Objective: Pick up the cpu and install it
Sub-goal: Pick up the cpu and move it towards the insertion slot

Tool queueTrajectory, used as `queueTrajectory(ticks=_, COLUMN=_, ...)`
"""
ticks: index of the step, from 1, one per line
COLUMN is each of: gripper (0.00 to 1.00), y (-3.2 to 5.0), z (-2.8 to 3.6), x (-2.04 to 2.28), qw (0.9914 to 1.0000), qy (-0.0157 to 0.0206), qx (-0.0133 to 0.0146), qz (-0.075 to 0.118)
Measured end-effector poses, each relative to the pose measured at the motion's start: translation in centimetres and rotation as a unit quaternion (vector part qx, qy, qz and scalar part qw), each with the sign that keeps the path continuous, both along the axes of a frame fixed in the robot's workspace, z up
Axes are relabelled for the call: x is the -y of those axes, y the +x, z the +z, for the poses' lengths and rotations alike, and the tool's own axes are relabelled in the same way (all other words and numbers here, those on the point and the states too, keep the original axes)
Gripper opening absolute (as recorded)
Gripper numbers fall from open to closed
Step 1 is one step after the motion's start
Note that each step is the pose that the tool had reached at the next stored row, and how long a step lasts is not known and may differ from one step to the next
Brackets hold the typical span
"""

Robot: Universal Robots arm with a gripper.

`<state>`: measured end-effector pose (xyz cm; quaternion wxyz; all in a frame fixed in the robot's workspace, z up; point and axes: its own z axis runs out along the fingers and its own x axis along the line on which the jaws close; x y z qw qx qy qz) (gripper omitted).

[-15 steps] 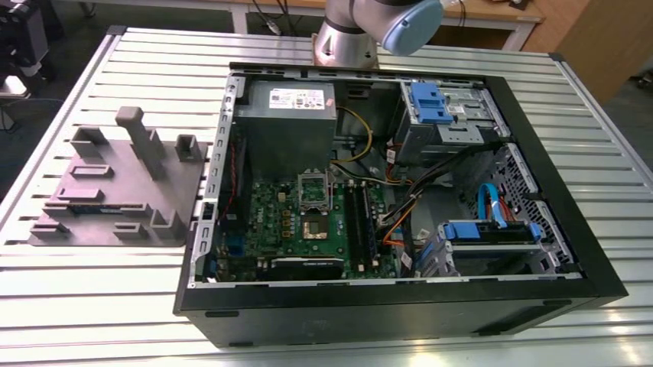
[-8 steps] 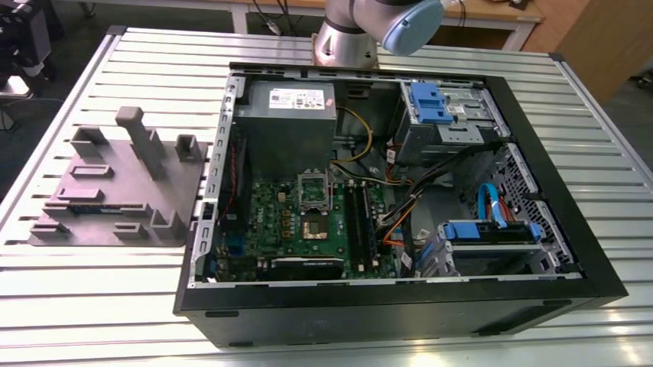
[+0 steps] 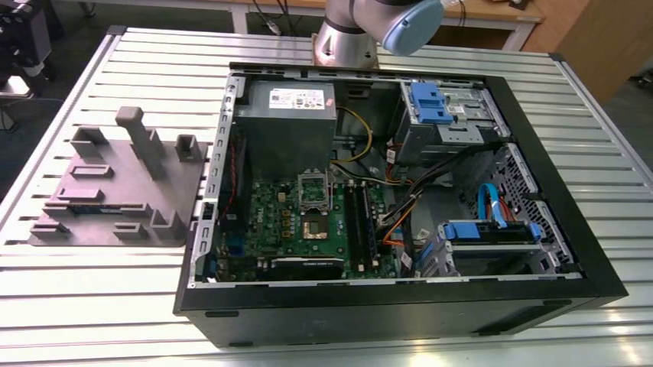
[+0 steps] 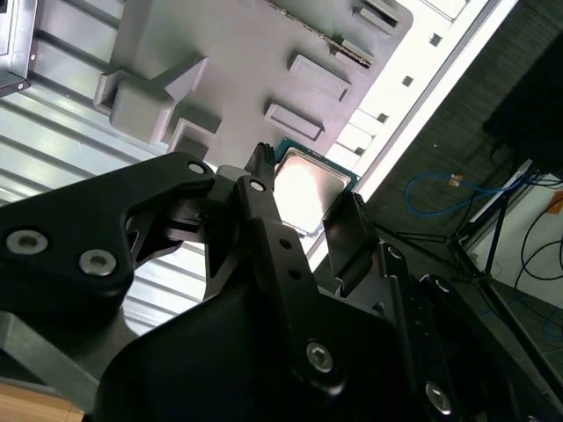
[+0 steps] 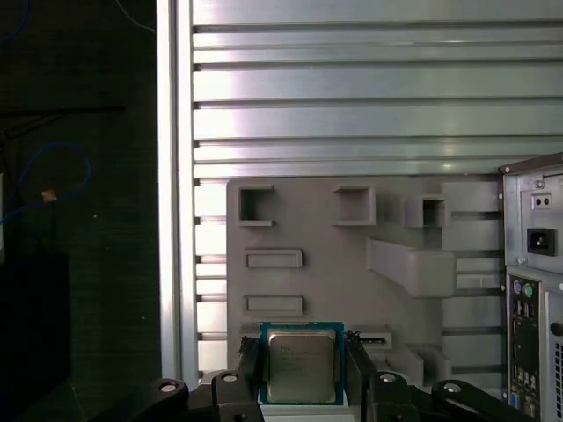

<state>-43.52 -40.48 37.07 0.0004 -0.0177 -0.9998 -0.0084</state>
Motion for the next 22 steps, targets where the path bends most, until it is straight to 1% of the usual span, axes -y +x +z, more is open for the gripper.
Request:
queueTrajectory(ticks=5, gripper=0.47, y=0.52, z=0.01, x=0.00, qw=1.00000, qy=-0.0001, qx=0.0000, qz=0.000)
queueTrajectory(ticks=9, gripper=0.47, y=0.52, z=0.01, x=0.00, qw=1.00000, qy=0.0000, qx=0.0000, qz=0.000)
queueTrajectory(ticks=11, gripper=0.47, y=0.53, z=0.26, x=0.00, qw=1.00000, qy=-0.0001, qx=-0.0001, qz=0.000)
queueTrajectory(ticks=14, gripper=0.47, y=0.53, z=0.91, x=0.00, qw=1.00000, qy=0.0000, qx=-0.0001, qz=0.000)
queueTrajectory(ticks=15, gripper=0.47, y=0.53, z=1.02, x=0.00, qw=1.00000, qy=0.0000, qx=0.0000, qz=0.000)
queueTrajectory(ticks=19, gripper=0.47, y=0.57, z=1.05, x=0.00, qw=1.00000, qy=0.0000, qx=0.0000, qz=0.000)
queueTrajectory(ticks=22, gripper=0.47, y=0.94, z=1.04, x=0.00, qw=1.00000, qy=0.0000, qx=0.0000, qz=0.000)
